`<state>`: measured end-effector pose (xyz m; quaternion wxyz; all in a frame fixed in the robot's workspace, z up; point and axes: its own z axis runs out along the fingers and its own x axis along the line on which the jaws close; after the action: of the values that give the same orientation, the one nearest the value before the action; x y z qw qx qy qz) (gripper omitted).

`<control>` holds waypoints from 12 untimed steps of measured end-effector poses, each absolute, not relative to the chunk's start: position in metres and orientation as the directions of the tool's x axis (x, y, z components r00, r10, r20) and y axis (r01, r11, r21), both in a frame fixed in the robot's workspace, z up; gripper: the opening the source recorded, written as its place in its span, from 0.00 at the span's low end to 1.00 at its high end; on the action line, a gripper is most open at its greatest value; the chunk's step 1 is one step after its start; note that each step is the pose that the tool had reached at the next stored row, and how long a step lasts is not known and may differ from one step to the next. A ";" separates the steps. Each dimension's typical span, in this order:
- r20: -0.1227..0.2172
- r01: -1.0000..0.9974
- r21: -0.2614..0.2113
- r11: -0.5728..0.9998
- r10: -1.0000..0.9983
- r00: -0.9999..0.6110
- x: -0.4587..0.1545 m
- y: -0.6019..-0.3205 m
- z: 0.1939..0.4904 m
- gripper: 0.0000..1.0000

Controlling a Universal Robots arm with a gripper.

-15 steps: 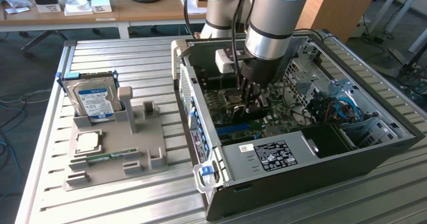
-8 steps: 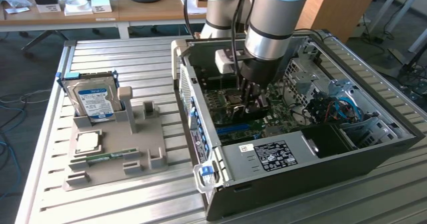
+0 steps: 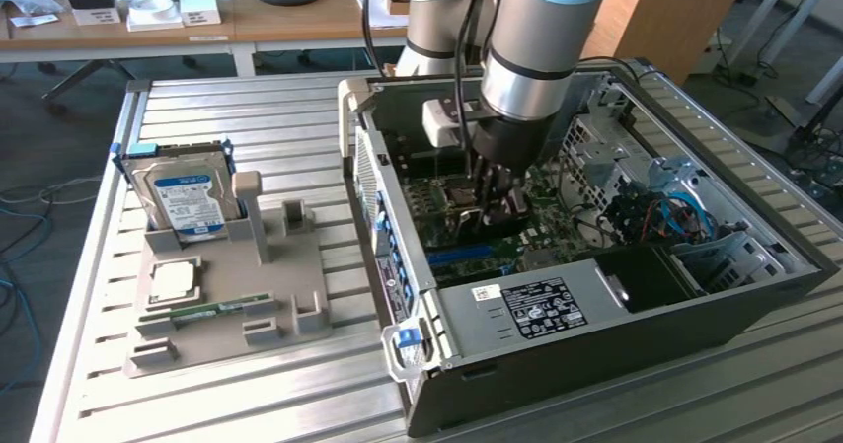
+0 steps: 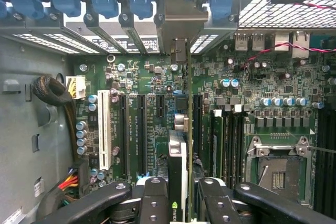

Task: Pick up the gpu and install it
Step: 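Insert the gpu into the slot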

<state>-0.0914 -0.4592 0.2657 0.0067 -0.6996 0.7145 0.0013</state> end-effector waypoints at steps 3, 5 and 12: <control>-0.011 -1.000 -0.008 0.021 -1.000 -0.021 -0.091 -0.459 0.265 0.27; -0.011 -1.000 -0.008 0.021 -1.000 -0.021 -0.092 -0.459 0.265 0.27; -0.011 -1.000 -0.008 0.021 -1.000 -0.021 -0.092 -0.460 0.264 0.27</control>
<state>-0.0916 -0.4599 0.2638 0.0069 -0.6996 0.7145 0.0009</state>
